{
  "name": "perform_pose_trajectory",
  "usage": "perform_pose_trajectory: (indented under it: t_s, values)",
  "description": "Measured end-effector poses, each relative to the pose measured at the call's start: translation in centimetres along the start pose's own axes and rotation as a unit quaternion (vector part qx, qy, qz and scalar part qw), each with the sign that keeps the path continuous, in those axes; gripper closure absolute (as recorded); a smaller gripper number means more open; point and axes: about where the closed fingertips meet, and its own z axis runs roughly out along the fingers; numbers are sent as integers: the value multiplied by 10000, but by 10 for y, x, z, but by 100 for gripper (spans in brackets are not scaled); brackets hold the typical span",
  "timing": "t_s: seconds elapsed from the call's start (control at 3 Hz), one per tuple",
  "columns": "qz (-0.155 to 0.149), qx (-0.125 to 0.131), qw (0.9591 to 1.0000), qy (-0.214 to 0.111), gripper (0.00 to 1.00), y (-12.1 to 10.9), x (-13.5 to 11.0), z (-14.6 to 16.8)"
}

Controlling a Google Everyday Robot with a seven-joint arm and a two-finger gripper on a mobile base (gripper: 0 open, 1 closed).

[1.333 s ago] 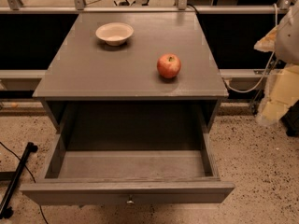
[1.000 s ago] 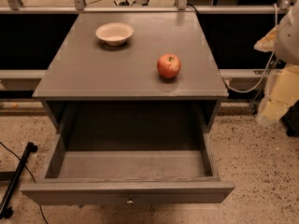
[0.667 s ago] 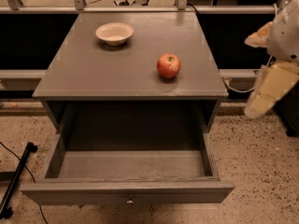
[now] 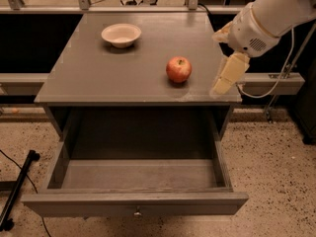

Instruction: Place apple into top drawer

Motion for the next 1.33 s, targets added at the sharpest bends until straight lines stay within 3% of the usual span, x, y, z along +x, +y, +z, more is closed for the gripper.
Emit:
perform_pose_trajectory:
  t_s: [0.67,1.0,1.33]
  values:
    - [528,-139,9963,-659,0,-67,-8,64]
    - [738,-428,9921,-919,0,-76,-15,98]
    - [761,-769,9894,-973,0,-70,-25,128]
